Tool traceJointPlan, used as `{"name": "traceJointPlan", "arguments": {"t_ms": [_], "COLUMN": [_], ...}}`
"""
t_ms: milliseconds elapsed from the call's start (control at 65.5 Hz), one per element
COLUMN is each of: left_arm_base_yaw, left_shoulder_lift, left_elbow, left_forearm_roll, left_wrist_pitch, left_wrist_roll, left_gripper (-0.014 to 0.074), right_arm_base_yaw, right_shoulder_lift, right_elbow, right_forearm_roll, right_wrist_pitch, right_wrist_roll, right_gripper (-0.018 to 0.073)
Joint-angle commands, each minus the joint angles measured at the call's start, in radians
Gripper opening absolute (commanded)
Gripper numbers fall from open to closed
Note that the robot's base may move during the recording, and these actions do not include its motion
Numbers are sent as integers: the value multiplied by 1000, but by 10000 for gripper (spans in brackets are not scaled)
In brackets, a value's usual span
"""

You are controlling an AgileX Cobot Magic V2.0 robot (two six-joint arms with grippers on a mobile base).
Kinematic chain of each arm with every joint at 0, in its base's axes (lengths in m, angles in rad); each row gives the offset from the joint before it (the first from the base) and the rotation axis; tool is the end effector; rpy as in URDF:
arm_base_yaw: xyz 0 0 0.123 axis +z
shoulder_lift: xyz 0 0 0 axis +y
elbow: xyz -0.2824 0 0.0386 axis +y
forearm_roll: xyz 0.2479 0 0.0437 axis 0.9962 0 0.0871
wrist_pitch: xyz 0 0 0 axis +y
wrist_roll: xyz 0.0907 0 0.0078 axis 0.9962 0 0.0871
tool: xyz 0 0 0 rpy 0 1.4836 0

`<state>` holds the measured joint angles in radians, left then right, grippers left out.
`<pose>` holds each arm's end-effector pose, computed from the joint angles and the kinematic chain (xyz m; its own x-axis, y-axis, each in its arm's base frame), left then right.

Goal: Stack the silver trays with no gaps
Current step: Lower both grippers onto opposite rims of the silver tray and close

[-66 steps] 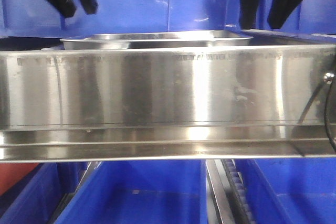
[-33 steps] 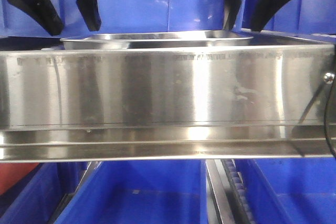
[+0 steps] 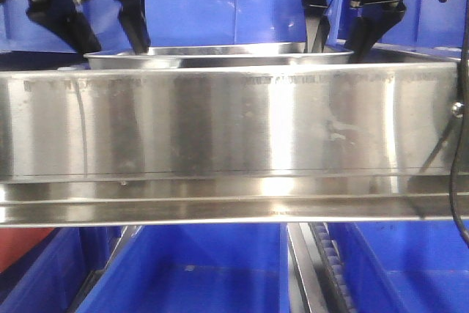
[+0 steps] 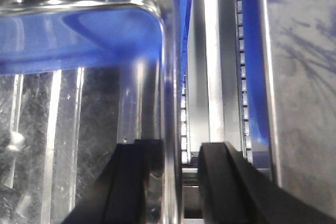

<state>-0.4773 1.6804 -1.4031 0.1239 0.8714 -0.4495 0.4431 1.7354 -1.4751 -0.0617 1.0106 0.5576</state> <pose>0.3273 -0.1596 0.2946 -0.8719 0.0462 -0.4875 0.1085 0.9890 -0.1004 0.3358 0.1541 0.2895 -0.9293 0.1128 -0.3516 0.0639 0.9870 0.1477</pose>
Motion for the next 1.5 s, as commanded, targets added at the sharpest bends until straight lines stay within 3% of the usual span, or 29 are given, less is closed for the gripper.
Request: {"name": "traceJointPlan", "arguments": {"t_ms": [0, 229, 580, 1359, 1481], "left_arm_base_yaw": [5, 5, 7, 7, 7], "left_shoulder_lift": [7, 11, 13, 13, 13], "left_elbow": [0, 0, 0, 0, 0], "left_forearm_roll": [4, 3, 10, 17, 17], "left_wrist_pitch": [-7, -5, -5, 5, 5], "left_wrist_roll": [-8, -8, -8, -8, -8], "left_gripper": [274, 256, 27, 25, 25], "right_arm_base_yaw": [-2, -2, -2, -2, -2], "right_shoulder_lift": [-2, 0, 0, 14, 20], "right_elbow": [-10, -10, -10, -10, -10], "right_forearm_roll": [-7, -7, -7, -7, -7], "right_wrist_pitch": [-3, -7, -9, -6, -6], "right_wrist_roll": [0, 0, 0, 0, 0], "right_gripper": [160, 160, 160, 160, 76]}}
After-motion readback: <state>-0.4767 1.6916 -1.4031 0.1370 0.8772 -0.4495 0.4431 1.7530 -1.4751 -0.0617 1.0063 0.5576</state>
